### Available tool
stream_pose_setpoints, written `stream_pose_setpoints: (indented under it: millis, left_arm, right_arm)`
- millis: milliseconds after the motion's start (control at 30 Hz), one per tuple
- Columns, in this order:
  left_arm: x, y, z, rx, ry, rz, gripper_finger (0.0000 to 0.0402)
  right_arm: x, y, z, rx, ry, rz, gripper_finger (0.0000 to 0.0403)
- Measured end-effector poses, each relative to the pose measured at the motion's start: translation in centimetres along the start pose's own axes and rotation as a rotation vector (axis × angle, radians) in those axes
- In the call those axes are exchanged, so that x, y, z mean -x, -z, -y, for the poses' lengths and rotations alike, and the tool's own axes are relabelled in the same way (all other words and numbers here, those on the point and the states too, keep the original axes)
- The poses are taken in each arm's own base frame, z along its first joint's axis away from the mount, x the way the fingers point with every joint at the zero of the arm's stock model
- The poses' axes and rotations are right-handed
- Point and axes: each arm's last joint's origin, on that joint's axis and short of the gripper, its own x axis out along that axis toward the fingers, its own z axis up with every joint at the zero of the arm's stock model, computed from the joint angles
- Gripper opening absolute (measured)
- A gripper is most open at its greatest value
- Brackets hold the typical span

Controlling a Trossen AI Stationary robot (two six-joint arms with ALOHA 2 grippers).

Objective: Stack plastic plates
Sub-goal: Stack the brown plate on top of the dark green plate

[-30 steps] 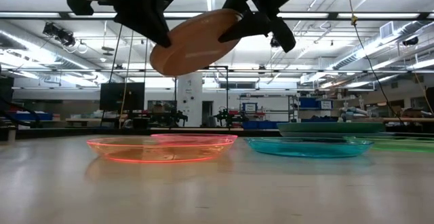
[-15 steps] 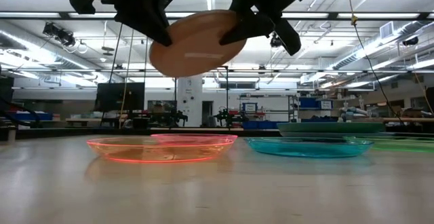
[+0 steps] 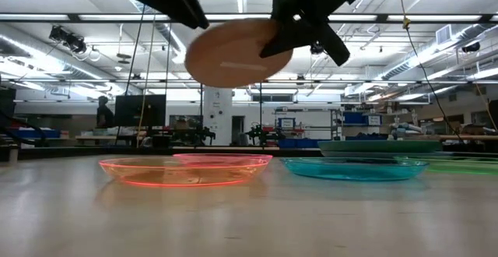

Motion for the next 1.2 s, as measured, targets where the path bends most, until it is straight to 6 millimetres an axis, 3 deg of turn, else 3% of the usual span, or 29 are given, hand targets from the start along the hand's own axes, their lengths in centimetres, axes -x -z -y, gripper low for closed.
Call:
stream_pose_setpoints:
  millis: [133, 667, 967, 1200]
  left_arm:
    - [0.8, 0.5, 0.2, 0.042, -0.032, -0.038, 0.0202]
    - [0.6, 1.1, -0.4, 0.12, -0.125, -0.086, 0.0181]
    - [0.4, 0.5, -1.2, 0.01, -0.141, -0.037, 0.0181]
    - [-0.5, 0.3, -2.4, 0.035, -0.105, 0.006, 0.0181]
  right_arm:
    - [-0.3, 1.0, -0.3, -0.083, -0.029, -0.085, 0.0071]
    - [-1.7, 6.0, -0.5, -0.458, -0.008, -0.459, 0.0071]
    - [-1.1, 8.5, -1.3, -0.575, -0.029, -0.665, 0.0069]
    - [-0.2, 10.6, -1.6, -0.646, 0.042, -0.85, 0.0068]
